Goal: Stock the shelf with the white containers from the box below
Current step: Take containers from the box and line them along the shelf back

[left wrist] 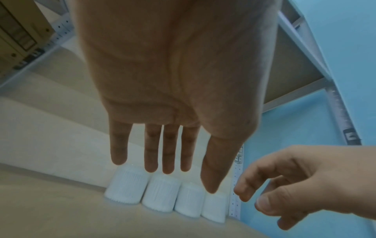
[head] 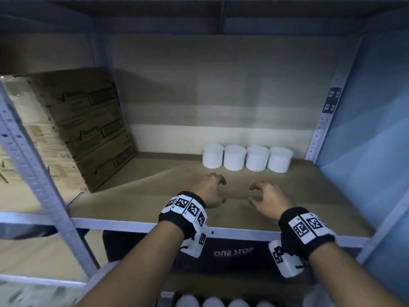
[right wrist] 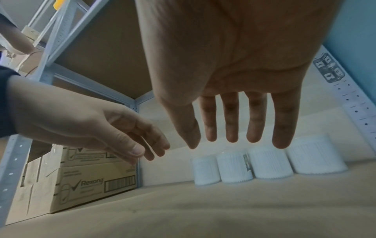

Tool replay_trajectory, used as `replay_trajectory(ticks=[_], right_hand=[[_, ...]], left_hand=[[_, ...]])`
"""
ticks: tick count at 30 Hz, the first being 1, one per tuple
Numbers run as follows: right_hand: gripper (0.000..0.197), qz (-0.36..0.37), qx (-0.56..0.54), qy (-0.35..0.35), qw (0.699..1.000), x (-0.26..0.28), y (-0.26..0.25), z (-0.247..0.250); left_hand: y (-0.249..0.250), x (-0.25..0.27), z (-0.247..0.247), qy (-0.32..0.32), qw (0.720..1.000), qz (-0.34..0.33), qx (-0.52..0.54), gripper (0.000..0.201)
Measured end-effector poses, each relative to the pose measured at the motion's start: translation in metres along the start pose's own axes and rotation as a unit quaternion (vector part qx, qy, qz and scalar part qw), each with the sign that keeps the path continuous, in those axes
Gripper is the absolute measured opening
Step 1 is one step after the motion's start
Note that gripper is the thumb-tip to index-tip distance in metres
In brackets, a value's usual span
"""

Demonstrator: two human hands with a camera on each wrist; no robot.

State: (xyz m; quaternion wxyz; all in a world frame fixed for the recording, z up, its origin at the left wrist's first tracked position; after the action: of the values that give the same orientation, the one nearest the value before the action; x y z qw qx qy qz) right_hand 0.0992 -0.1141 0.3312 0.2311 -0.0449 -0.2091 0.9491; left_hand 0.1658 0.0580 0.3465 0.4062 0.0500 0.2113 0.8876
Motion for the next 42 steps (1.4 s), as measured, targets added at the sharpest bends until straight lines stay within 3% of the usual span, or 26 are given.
replay_trajectory(ticks=[11, 15, 22, 30, 36, 42], right_hand=[[0.038, -0.002, 0.018, -0.018, 1.000, 0.072, 0.017, -0.012], [0.030, -0.010, 0.009, -0.032, 0.999, 0.091, 0.034, -0.029], [0.029, -0.076, 0.014, -0.078, 0.994, 0.112, 0.088, -0.079], [0.032, -0.180, 0.022, -0.193, 0.964, 0.127, 0.155, -0.169], [0.054, -0.234, 0.079, -0.279, 0.928, 0.146, 0.216, -0.242], [0.068, -0.248, 0.124, -0.322, 0.905, 0.147, 0.240, -0.290]], left_hand=[[0.026, 0.059, -0.033, -0.020, 1.000, 0.007, -0.003, 0.053], [0.032, 0.070, -0.063, -0.036, 0.999, -0.007, -0.002, 0.050], [0.030, 0.072, -0.145, -0.124, 0.992, -0.009, 0.006, 0.049], [0.012, 0.077, -0.269, -0.254, 0.967, 0.014, 0.023, 0.053], [0.001, 0.095, -0.363, -0.357, 0.933, 0.045, 0.030, 0.067], [-0.011, 0.104, -0.419, -0.382, 0.923, 0.045, 0.017, 0.081]])
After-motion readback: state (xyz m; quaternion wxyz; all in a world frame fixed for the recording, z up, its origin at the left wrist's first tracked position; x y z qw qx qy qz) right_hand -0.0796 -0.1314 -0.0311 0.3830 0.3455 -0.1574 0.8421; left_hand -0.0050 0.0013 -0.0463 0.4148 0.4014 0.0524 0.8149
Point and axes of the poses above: each hand's wrist, its own x-axis away from the middle knuckle, its own z-axis out of the back of the hand, y = z × x, the point moved 3 cm from there along -x, towards the middle knuckle, and after that the axes turned 15 degrees about -z, right-handed, at the moved point
